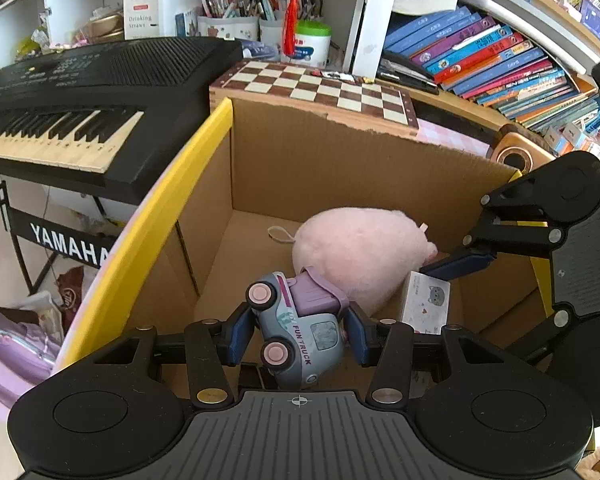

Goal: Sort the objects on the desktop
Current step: 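Lower the left tool's truck and right tool's staple box into the yellow box, then open the left tool to drop the truck while the right tool releases the staple box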

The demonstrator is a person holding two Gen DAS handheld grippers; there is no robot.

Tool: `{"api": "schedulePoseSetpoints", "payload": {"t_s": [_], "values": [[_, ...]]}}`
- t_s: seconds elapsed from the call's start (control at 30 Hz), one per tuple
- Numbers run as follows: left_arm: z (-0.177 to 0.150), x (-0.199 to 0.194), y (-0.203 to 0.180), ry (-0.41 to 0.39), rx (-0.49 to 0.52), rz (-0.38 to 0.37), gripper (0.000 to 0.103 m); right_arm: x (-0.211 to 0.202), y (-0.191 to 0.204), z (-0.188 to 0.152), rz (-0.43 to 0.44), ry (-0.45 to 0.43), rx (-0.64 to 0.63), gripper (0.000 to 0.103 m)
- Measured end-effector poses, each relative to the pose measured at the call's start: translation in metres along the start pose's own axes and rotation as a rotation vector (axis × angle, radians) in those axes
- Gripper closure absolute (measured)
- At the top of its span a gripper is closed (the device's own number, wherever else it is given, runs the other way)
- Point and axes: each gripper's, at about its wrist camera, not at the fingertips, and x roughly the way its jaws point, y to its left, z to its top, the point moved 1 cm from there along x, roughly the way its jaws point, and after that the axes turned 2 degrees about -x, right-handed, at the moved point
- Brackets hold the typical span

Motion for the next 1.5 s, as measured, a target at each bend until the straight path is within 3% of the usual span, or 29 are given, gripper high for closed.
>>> {"api": "schedulePoseSetpoints", "payload": {"t_s": [0.4,0.77,0.83,0.9,1.13,1.5], "values": [[0.0,0.005,0.002,0.013,-0.004,-0.004,0.055,0.01,-0.01,0.001,0.035,0.011,0.054,0.05],[-0.002,0.001,0.003,0.004,-0.007,-0.003,0.054,0.008,-0.01,0.002,0.007,-0.003,0.074,0.049],[-0.004,-0.004,0.002,-0.008,-0.003,-0.008,0.052,0.005,-0.008,0.001,-0.004,-0.01,0.082,0.045],[-0.004,-0.009,0.001,-0.019,0.004,-0.004,0.037,0.001,-0.007,0.0,-0.015,-0.021,0.093,0.041],[-0.007,-0.036,-0.005,-0.082,0.043,-0.014,0.033,-0.024,-0.004,-0.01,-0.065,-0.094,0.17,0.039],[-0.016,-0.09,-0.016,-0.207,0.09,-0.009,0.017,-0.077,0.012,-0.03,-0.222,-0.26,0.33,0.033]]}}
